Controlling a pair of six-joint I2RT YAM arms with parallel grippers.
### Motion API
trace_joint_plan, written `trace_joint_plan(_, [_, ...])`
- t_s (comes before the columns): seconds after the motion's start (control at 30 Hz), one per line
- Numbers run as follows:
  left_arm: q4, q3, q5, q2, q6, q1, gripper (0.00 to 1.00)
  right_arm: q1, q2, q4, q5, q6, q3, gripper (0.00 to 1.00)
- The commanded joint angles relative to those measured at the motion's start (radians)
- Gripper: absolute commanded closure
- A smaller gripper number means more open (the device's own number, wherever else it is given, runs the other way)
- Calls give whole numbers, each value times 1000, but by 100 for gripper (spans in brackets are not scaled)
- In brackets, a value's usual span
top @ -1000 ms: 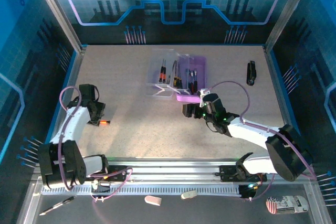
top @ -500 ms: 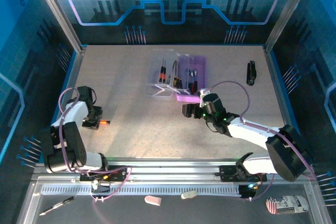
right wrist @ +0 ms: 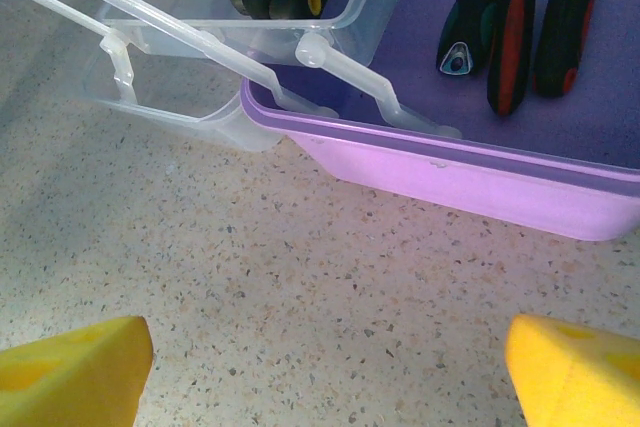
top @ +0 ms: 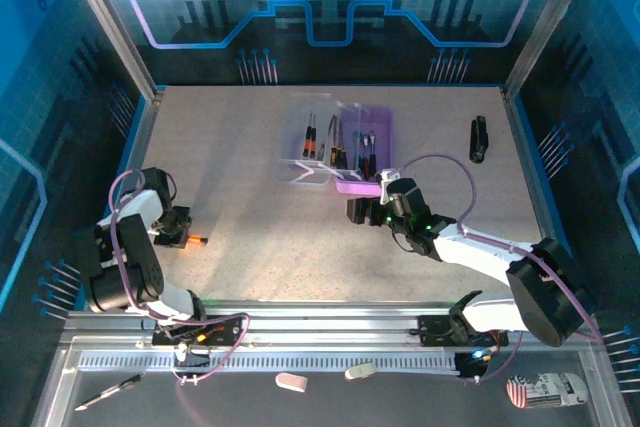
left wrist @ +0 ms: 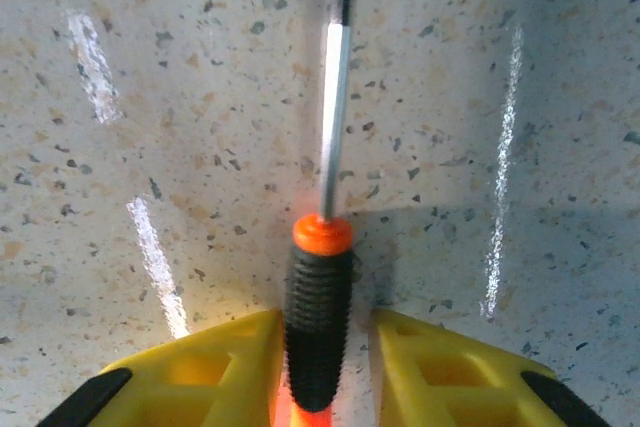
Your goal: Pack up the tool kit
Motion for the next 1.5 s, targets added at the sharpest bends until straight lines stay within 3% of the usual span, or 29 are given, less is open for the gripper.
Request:
trace_joint_plan(0.0, [109,-9,57,40,32,6,75,10,-12,4,-6,-10,13,8])
trace_joint_plan(0.33, [153,-28,107,-45,106,-31,77,10,-15,16,-10,2,6,6])
trace_joint_plan(0.8, [79,31,48,-175,166,-124,79,10,-14,19,-7,7,4,4])
trace_joint_plan(1.0, [79,22,46,-136,155,-124,71,10,-26,15,1,6,1,2])
trace_joint_plan(1.27, [97,121,84,8,111,-124,47,10,-46,1,15,-2,-1,0])
trace_joint_plan(1.47, [62,125,65,82,58,-124,50,9,-68,-14,41,-14,-5,0])
